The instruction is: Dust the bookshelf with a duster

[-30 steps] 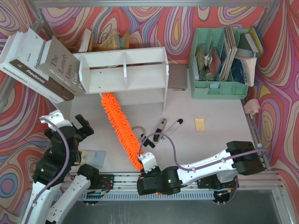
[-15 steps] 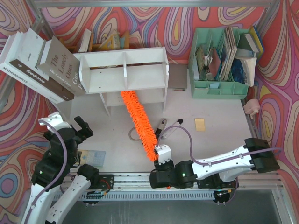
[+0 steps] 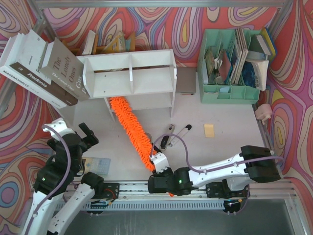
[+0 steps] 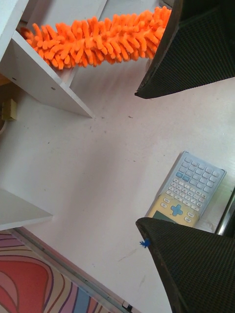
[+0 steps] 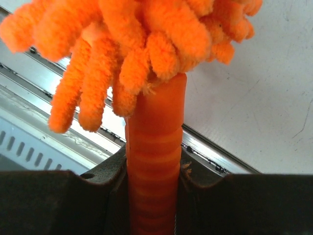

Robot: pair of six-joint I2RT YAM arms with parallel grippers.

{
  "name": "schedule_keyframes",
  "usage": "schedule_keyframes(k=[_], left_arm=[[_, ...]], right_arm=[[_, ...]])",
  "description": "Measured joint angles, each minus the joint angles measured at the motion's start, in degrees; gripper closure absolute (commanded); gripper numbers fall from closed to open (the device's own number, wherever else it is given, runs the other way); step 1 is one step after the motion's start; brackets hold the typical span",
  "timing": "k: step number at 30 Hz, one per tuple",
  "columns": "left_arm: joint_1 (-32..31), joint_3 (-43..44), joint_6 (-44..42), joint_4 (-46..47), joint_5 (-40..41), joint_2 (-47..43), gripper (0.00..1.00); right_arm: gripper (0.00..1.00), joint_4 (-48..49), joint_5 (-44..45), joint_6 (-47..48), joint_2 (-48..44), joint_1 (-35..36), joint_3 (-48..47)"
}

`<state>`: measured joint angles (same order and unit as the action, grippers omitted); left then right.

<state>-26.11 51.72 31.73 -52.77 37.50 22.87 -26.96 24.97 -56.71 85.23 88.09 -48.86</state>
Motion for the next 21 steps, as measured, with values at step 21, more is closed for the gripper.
schedule_keyframes(k=[21], left_arm=[[-2.21,-0.02,2.4,-1.6,1.79,-3.74,0.02]], right_arm=[[1.0,-4.9,2.58,-8.55,-0.15,-1.2,-1.03]])
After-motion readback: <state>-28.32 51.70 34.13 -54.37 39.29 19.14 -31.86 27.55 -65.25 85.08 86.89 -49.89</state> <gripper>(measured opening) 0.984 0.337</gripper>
